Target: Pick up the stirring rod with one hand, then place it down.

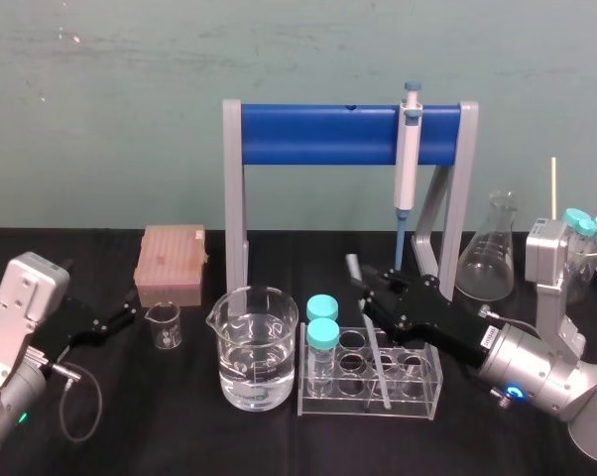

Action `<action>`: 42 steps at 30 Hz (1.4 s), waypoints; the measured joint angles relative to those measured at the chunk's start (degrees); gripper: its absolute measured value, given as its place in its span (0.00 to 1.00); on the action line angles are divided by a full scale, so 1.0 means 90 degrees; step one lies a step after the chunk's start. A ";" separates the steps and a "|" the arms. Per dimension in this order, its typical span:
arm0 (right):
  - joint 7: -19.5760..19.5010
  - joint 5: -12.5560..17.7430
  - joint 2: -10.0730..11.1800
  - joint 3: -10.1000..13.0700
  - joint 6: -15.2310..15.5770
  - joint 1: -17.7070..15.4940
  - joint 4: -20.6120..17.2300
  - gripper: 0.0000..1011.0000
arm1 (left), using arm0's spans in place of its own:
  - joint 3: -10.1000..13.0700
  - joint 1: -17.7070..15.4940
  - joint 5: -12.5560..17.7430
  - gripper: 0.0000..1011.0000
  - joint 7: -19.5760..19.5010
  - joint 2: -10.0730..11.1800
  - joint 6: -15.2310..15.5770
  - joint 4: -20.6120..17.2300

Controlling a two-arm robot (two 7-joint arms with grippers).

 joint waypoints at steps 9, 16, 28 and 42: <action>0.0000 0.0006 0.0000 0.0004 0.0000 0.0000 -0.0003 0.52 | 0.0000 0.0000 0.0000 0.99 0.0000 0.0000 0.0000 0.0000; -0.0056 -0.0015 0.0006 0.0016 0.0015 0.0002 -0.0005 0.75 | 0.0000 0.0000 0.0000 0.99 0.0000 0.0000 0.0000 0.0000; -0.1584 -0.0621 0.0549 0.0605 0.0320 -0.0606 -0.0713 0.99 | 0.0000 0.0000 0.0000 0.99 0.0000 0.0000 0.0000 0.0000; -0.3260 -0.1262 0.0495 0.0999 0.0732 -0.0820 -0.0753 0.99 | 0.0000 0.0000 0.0000 0.99 0.0000 0.0000 0.0000 -0.0001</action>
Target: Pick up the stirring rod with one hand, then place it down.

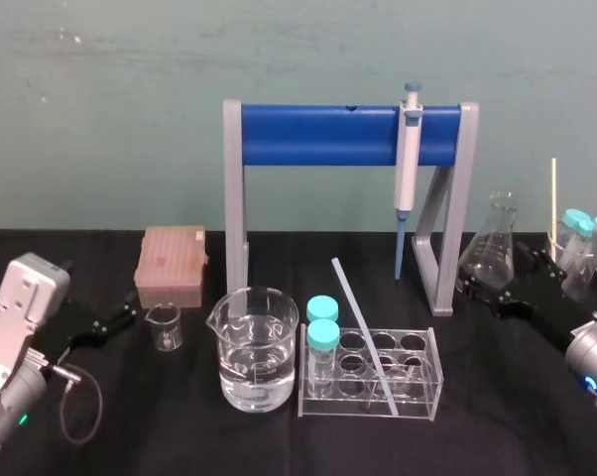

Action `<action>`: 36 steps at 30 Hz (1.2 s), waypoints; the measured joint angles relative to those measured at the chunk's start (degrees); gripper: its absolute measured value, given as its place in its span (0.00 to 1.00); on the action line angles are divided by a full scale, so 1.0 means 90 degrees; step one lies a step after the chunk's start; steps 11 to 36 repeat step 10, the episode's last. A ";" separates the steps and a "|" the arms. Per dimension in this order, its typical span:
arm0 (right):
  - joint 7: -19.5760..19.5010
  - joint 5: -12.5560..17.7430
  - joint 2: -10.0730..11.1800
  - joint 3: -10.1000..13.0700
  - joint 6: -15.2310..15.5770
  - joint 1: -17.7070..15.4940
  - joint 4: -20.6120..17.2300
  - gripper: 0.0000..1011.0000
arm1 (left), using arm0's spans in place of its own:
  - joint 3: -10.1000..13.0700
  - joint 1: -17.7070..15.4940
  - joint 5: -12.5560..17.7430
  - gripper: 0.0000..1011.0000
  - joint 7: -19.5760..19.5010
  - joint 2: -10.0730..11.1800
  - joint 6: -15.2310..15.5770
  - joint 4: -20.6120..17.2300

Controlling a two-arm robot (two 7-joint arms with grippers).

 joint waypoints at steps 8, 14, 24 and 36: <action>0.0163 0.0076 0.0010 -0.0038 -0.0053 0.0019 0.0003 0.99 | 0.0000 0.0000 0.0000 0.99 0.0000 0.0000 0.0000 0.0000; 0.0181 0.0081 0.0011 -0.0044 -0.0057 0.0021 0.0003 0.99 | 0.0000 0.0000 0.0000 0.99 0.0000 0.0000 0.0000 0.0000; 0.0181 0.0081 0.0011 -0.0044 -0.0057 0.0021 0.0003 0.99 | 0.0000 0.0000 0.0000 0.99 0.0000 0.0000 0.0000 0.0000; 0.0181 0.0081 0.0011 -0.0044 -0.0057 0.0021 0.0003 0.99 | 0.0000 0.0000 0.0000 0.99 0.0000 0.0000 0.0000 0.0000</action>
